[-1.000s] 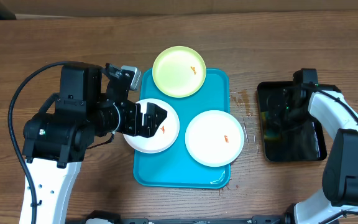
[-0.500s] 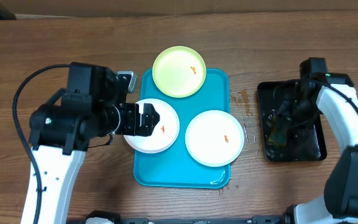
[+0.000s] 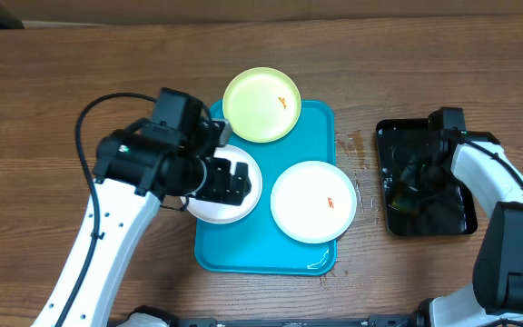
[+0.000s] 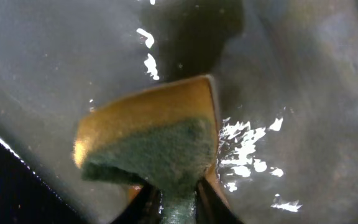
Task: Clean dirty plates on tray and stack at the side
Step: 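Grip the rim of the left white plate with the left gripper, then scrub the right white plate with the sponge in the right gripper, then drop the sponge into the black tray and withdraw the right gripper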
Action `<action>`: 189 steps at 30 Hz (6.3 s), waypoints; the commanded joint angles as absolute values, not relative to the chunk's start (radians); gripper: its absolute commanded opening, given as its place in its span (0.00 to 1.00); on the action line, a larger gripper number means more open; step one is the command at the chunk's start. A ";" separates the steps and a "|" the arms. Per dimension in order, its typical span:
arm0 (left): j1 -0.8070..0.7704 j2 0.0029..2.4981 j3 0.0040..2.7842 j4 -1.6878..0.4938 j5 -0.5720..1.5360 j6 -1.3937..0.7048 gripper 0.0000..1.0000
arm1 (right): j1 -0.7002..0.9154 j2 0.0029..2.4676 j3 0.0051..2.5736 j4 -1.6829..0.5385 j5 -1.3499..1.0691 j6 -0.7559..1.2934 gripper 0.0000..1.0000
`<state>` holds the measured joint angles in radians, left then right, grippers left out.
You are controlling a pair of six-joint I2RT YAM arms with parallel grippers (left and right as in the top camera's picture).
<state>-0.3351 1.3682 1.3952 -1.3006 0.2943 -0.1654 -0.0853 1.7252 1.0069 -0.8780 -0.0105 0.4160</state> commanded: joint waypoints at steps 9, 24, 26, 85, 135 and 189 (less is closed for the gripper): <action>-0.408 1.368 1.292 -1.200 0.230 -0.268 0.96 | -0.084 1.726 1.051 -0.940 -0.001 0.414 0.04; -0.466 1.560 1.050 -0.772 0.274 -0.319 0.71 | -0.084 1.715 1.142 -1.054 -0.054 0.385 0.04; -0.466 1.608 1.050 -0.747 0.291 -0.320 0.71 | -0.084 1.707 1.154 -1.067 -0.054 0.385 0.04; -0.496 1.842 1.075 -0.696 0.236 -0.532 0.04 | 0.157 1.452 1.168 -1.093 -0.202 0.253 0.04; -0.490 1.842 1.074 -0.714 0.149 -0.592 0.04 | 0.453 1.872 1.224 -1.180 0.298 0.786 0.04; -0.492 1.842 1.074 -0.710 0.155 -0.518 0.32 | -0.280 1.367 1.447 -1.248 -0.266 0.418 0.70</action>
